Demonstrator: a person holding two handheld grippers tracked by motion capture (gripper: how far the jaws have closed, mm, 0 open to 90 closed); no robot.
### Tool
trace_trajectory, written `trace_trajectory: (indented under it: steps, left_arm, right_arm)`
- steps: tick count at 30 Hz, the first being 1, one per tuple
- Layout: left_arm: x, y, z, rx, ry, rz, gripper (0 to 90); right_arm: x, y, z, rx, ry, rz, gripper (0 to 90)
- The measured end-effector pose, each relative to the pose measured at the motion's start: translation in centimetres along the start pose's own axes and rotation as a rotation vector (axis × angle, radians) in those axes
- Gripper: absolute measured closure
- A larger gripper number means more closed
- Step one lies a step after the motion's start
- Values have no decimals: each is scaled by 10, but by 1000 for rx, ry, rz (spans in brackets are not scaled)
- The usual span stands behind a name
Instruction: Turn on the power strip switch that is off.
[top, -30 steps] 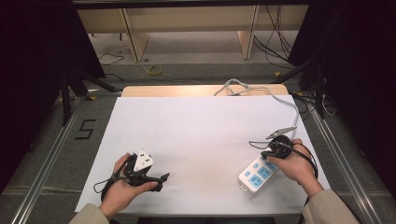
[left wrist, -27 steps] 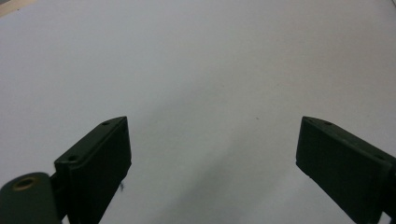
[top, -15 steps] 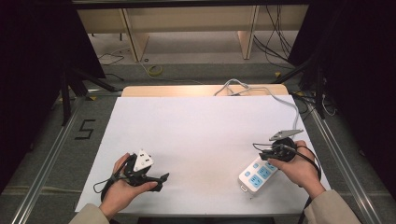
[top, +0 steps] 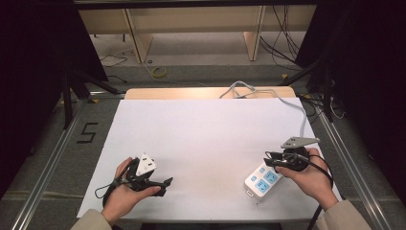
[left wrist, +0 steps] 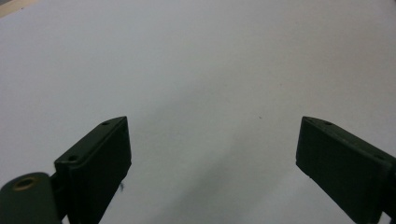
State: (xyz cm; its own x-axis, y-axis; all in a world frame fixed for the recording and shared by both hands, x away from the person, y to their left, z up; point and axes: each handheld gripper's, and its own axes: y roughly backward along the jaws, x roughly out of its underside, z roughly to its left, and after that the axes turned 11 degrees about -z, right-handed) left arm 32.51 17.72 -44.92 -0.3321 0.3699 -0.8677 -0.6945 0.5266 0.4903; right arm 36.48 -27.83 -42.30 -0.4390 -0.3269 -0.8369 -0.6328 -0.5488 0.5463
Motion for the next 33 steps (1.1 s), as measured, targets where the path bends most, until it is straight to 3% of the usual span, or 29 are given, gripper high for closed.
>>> trace_trajectory:
  steps: [11, 20, 33]
  left_arm:
    - [1, 2, 2, -6, 4, -4, 99]
    - [2, 6, 7, -18, 17, -8, 99]
    - [4, 10, 10, -28, 33, -15, 101]
  right_arm:
    - [10, 9, -3, -29, 1, -105, 429]
    - [20, 17, -6, -2, -19, -169, 286]
    - [36, 26, -6, 12, -22, -205, 245]
